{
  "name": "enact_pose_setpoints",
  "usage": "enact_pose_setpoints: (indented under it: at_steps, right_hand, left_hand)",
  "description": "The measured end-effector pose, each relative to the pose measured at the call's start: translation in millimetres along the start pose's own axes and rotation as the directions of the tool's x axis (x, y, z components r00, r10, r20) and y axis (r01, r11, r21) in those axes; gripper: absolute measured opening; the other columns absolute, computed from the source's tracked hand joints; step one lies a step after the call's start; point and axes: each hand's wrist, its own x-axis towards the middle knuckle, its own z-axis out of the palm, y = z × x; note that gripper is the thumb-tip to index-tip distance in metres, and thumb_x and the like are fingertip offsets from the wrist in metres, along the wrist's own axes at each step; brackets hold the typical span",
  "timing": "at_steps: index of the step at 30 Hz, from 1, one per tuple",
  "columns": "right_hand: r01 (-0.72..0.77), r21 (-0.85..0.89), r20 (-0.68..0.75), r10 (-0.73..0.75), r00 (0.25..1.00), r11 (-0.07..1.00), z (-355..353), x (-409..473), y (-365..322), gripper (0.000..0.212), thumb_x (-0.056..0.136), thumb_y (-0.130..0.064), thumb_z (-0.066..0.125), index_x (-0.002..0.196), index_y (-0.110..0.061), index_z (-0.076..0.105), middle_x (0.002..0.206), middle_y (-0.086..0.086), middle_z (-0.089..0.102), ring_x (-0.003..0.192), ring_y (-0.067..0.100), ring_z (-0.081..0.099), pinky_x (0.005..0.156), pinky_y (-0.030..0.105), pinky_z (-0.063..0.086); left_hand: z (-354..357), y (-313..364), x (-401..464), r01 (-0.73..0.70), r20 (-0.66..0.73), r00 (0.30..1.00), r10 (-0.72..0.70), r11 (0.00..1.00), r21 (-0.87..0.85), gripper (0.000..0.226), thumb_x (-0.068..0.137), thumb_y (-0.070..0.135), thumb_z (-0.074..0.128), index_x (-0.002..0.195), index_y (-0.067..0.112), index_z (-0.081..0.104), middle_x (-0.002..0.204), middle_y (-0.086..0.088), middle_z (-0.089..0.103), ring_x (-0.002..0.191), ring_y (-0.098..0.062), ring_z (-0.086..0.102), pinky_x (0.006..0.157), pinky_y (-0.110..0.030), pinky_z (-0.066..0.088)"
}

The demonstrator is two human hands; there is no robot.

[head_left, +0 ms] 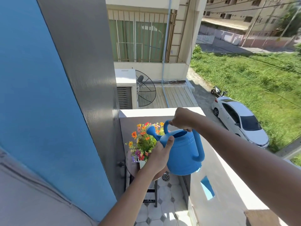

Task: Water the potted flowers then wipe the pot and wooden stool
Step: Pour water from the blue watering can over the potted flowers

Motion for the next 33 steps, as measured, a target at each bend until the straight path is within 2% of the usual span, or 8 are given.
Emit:
enact_pose_setpoints:
  at_steps: [3, 7, 11, 16, 21, 24, 28, 33]
  right_hand:
    - [0.001, 0.016, 0.006, -0.001, 1.0, 1.0, 0.3, 1.5, 0.4, 0.041, 0.096, -0.032, 0.054, 0.068, -0.003, 0.044, 0.049, 0.013, 0.057, 0.035, 0.022, 0.054, 0.042, 0.022, 0.043]
    - [0.023, 0.053, 0.029, -0.024, 0.999, 0.998, 0.9, 3.9, -1.4, 0.041, 0.094, -0.037, 0.057, 0.072, -0.003, 0.05, 0.041, 0.009, 0.054, 0.029, 0.021, 0.049, 0.044, 0.022, 0.042]
    - [0.043, 0.119, 0.088, -0.054, 0.995, 0.992, 1.1, 4.4, -4.5, 0.042, 0.091, -0.039, 0.06, 0.094, 0.002, 0.063, 0.064, 0.016, 0.061, 0.045, 0.025, 0.052, 0.05, 0.028, 0.045]
    - [0.047, 0.117, 0.1, -0.059, 0.993, 0.992, 3.5, 3.8, -10.0, 0.041, 0.092, -0.036, 0.059, 0.096, 0.005, 0.062, 0.066, 0.018, 0.061, 0.047, 0.025, 0.05, 0.046, 0.026, 0.041]
    - [0.007, 0.091, 0.098, -0.016, 0.995, 0.996, -3.3, 0.2, -8.5, 0.031, 0.094, -0.027, 0.056, 0.091, 0.003, 0.058, 0.069, 0.018, 0.064, 0.049, 0.027, 0.055, 0.045, 0.025, 0.043]
    - [-0.008, 0.092, 0.083, 0.0, 0.997, 0.996, -9.2, -2.1, -1.2, 0.027, 0.095, -0.023, 0.053, 0.096, 0.004, 0.056, 0.071, 0.019, 0.065, 0.052, 0.028, 0.056, 0.045, 0.025, 0.043]
    - [-0.031, 0.147, 0.049, 0.024, 0.999, 0.989, -16.0, -5.4, 9.8, 0.01, 0.087, -0.013, 0.055, 0.086, -0.003, 0.054, 0.063, 0.006, 0.048, 0.05, 0.018, 0.045, 0.044, 0.027, 0.038]
    - [-0.093, 0.123, 0.055, 0.087, 0.995, 0.988, -18.2, -6.2, 28.6, 0.024, 0.089, -0.015, 0.054, 0.105, 0.001, 0.062, 0.068, 0.006, 0.058, 0.032, 0.011, 0.051, 0.038, 0.021, 0.042]
  left_hand:
    - [-1.2, 2.6, -0.7, -0.014, 0.006, 1.0, 0.015, 1.0, -0.025, 0.082, 0.074, 0.089, 0.033, 0.109, 0.019, 0.058, 0.099, -0.021, 0.065, 0.079, -0.024, 0.059, 0.066, -0.037, 0.039]
    - [-1.5, 3.1, -5.8, -0.014, -0.023, 1.0, 0.013, 1.0, -0.022, 0.086, 0.074, 0.089, 0.031, 0.104, 0.013, 0.059, 0.074, -0.009, 0.056, 0.067, -0.017, 0.051, 0.06, -0.035, 0.035]
    - [-3.9, 0.0, -10.8, 0.031, -0.09, 0.996, -0.03, 0.999, 0.015, 0.097, 0.068, 0.092, 0.03, 0.105, 0.007, 0.056, 0.064, 0.001, 0.046, 0.058, -0.013, 0.043, 0.054, -0.03, 0.031]
    - [-10.6, -0.5, -14.0, 0.039, -0.076, 0.996, -0.037, 0.999, 0.028, 0.098, 0.069, 0.093, 0.029, 0.099, 0.004, 0.057, 0.061, 0.003, 0.043, 0.055, -0.012, 0.04, 0.053, -0.03, 0.029]
    - [-8.8, 6.8, -10.2, 0.036, -0.022, 0.999, -0.035, 0.998, 0.05, 0.095, 0.07, 0.093, 0.025, 0.104, 0.012, 0.06, 0.083, -0.018, 0.061, 0.072, -0.018, 0.053, 0.063, -0.036, 0.037]
    - [-6.0, 15.3, -7.3, 0.02, 0.034, 0.999, -0.024, 0.995, 0.095, 0.092, 0.072, 0.092, 0.022, 0.106, 0.014, 0.058, 0.084, -0.011, 0.063, 0.073, -0.017, 0.055, 0.064, -0.035, 0.039]
    - [4.6, 25.8, -3.0, 0.003, 0.069, 0.998, -0.01, 0.994, 0.106, 0.09, 0.074, 0.089, 0.021, 0.103, 0.013, 0.058, 0.082, -0.007, 0.062, 0.074, -0.021, 0.058, 0.063, -0.035, 0.04]
    - [21.5, 32.1, 3.9, 0.007, 0.088, 0.996, -0.016, 0.995, 0.096, 0.092, 0.069, 0.094, 0.022, 0.112, 0.021, 0.058, 0.102, -0.01, 0.069, 0.096, -0.025, 0.066, 0.071, -0.04, 0.05]
